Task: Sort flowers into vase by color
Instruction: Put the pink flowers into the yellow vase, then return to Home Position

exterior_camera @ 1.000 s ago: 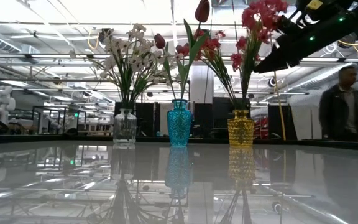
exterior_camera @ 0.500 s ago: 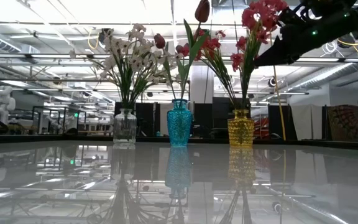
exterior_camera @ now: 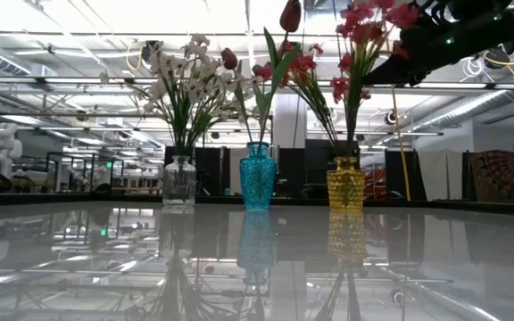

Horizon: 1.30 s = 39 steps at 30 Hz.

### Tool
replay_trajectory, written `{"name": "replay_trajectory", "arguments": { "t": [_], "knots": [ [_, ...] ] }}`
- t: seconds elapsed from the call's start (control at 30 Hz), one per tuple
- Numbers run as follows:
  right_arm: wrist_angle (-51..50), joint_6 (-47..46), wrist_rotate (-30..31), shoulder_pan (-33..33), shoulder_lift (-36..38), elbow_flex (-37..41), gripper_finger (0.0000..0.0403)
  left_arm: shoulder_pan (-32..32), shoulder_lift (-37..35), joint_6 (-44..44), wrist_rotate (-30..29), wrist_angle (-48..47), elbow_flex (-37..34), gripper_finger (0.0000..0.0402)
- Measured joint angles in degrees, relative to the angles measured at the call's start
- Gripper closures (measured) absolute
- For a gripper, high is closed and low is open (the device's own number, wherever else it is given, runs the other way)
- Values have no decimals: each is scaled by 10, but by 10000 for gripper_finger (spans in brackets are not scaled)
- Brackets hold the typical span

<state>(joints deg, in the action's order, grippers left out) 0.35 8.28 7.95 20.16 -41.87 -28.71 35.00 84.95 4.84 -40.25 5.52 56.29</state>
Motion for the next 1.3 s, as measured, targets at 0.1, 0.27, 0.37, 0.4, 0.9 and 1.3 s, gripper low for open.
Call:
{"name": "replay_trajectory", "arguments": {
  "t": [0.1, 0.27, 0.37, 0.4, 0.9, 1.3],
  "knots": [
    [3, -2, 12, 0, -7, 0, 392, 0, 0, 0, 0, 0, 0, 268],
    [3, -3, 13, 0, -24, 0, 397, 0, 0, 0, 0, 0, 0, 268],
    [2, -3, 13, 0, -29, 0, 397, 0, 0, 0, 0, 0, 0, 268],
    [1, -3, 13, 0, -29, 0, 395, 0, 0, 0, 0, 0, 0, 268],
    [-15, -31, 10, 0, -16, 0, 272, 0, 0, 0, 0, 0, 0, 268],
    [-170, -99, -59, -13, 92, 0, 147, 0, 0, 0, 0, -2, 0, 268]
  ]
}}
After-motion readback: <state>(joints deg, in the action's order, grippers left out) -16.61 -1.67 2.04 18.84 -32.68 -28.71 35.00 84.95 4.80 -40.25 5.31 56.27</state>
